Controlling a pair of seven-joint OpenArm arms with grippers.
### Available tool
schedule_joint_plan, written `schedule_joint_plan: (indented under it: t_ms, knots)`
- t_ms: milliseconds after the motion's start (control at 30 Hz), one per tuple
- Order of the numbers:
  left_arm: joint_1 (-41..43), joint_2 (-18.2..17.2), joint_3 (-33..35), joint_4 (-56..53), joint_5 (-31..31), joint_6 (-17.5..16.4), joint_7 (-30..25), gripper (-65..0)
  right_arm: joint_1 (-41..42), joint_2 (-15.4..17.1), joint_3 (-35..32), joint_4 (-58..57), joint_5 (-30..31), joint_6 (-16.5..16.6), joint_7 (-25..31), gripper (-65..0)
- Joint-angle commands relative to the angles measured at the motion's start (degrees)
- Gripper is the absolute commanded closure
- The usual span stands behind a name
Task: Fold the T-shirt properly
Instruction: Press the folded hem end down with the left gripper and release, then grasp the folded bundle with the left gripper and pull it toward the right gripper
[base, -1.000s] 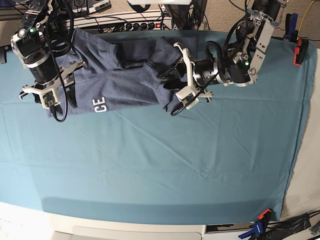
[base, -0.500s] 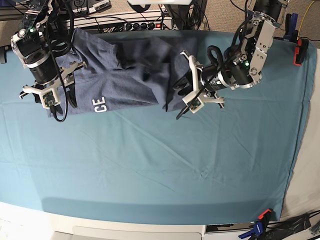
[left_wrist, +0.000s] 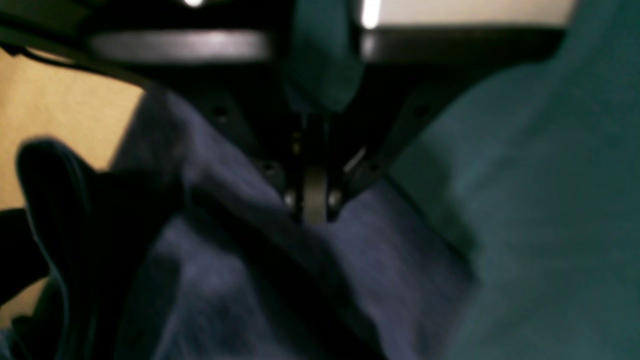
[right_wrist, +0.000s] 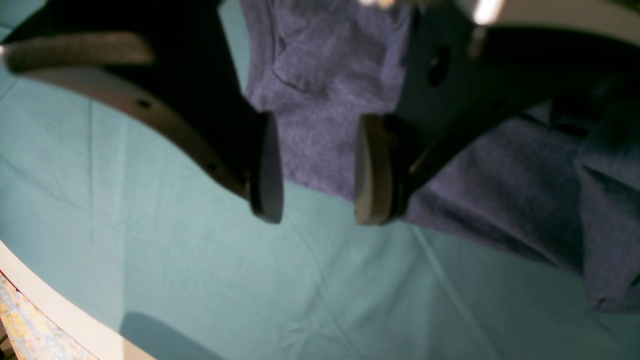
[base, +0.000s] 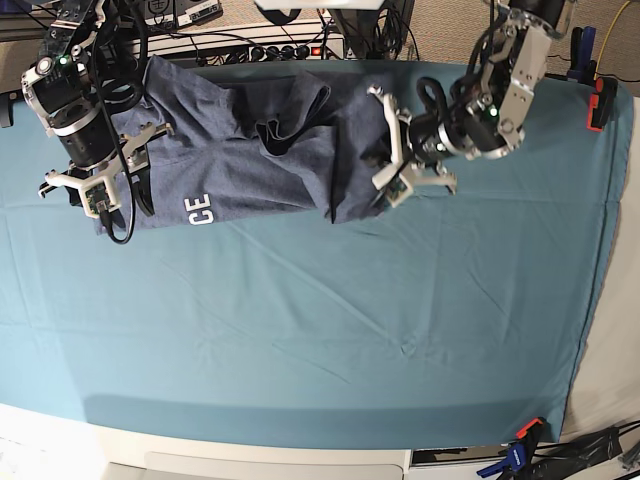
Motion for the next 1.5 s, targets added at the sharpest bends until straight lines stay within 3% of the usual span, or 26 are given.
schedule_joint_plan:
  t_ms: [0, 300, 467, 733, 1133, 1300, 1467]
  knots:
    - [-0.09, -0.15, -0.13, 1.11, -0.87, -0.22, -0.98, 0.0, 0.31, 0.63, 0.26, 0.7, 0.5, -0.33, 1.29, -24.9]
    - [0.72, 1.25, -0.07, 1.09, -0.85, 0.26, -2.95, 0.0, 0.31, 0.63, 0.26, 0.7, 0.5, -0.31, 1.31, -24.9]
    - [0.68, 2.6, 3.48, 0.76, -0.24, 1.55, -3.39, 0.0, 0.31, 0.63, 0.26, 0.7, 0.5, -0.33, 1.31, -24.9]
    - [0.35, 5.64, 11.52, -0.07, 9.68, 4.31, -7.13, 0.0, 0.31, 0.63, 0.26, 0.7, 0.5, -0.33, 1.29, -24.9]
    - [-6.88, 15.39, 19.98, -7.15, 13.2, 5.55, -9.6, 0.0, 0.31, 0.63, 0.26, 0.7, 0.48, -0.31, 1.29, -24.9]
    - [-9.25, 16.2, 21.4, -9.2, 13.22, 5.31, -9.62, 0.0, 0.31, 0.63, 0.26, 0.7, 0.48, -0.33, 1.27, -24.9]
    - [-12.72, 15.96, 21.2, -9.2, 18.86, 5.29, -9.62, 0.0, 0.31, 0.63, 0.26, 0.7, 0.5, -0.31, 1.29, -24.9]
